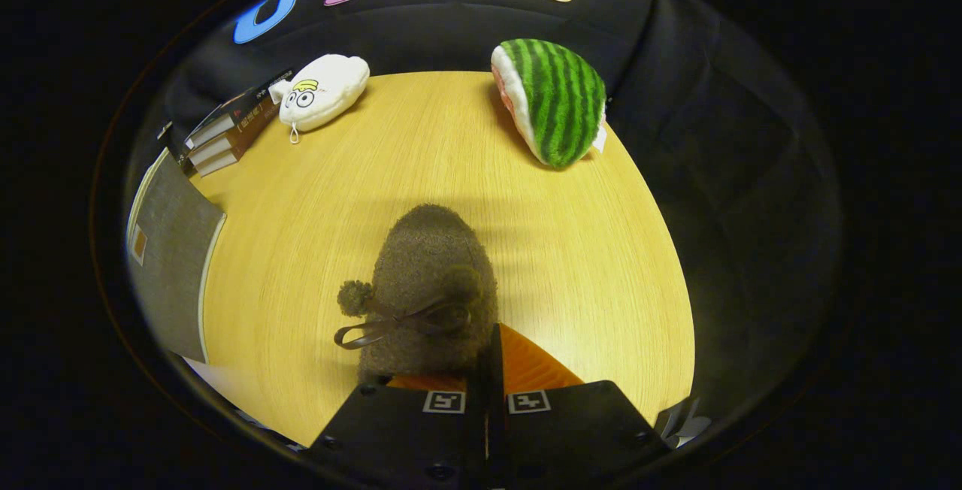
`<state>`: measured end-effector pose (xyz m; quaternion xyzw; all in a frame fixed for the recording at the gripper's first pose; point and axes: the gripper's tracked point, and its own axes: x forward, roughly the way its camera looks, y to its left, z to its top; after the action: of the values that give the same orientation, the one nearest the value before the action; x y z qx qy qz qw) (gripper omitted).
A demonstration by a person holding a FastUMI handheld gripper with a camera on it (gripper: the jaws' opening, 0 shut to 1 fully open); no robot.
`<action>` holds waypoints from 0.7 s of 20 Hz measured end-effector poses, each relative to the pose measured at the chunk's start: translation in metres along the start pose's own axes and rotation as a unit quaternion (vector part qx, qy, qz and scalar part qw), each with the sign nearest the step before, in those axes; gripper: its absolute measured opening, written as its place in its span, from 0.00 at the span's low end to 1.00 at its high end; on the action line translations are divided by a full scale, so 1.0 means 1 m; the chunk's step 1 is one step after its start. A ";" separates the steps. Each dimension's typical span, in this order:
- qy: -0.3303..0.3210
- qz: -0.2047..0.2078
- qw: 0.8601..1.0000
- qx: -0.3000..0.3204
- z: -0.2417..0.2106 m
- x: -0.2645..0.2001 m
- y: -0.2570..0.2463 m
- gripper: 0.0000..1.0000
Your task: Open the storage box then place both shoes into the box .Put the left shoe in first, then the right shoe, with the right side of both shoes facing outward in a uniform manner.
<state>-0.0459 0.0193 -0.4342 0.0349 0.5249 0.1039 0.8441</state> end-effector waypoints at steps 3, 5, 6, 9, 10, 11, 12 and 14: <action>-0.024 -0.001 0.999 0.034 0.021 -0.035 0.005 0.06; -0.046 0.009 0.997 0.061 0.042 -0.064 0.015 0.06; -0.057 0.015 0.996 0.071 0.051 -0.080 0.021 0.06; -0.088 0.029 0.992 0.082 0.081 -0.126 0.047 0.06; -0.093 0.037 0.991 0.085 0.089 -0.140 0.060 0.06; -0.096 0.047 0.990 0.088 0.096 -0.152 0.076 0.06; -0.097 0.057 0.989 0.092 0.102 -0.164 0.092 0.06; -0.096 0.079 0.988 0.095 0.115 -0.184 0.127 0.06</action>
<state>-0.0390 0.1102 -0.2001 0.1666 0.4443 0.1163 0.8725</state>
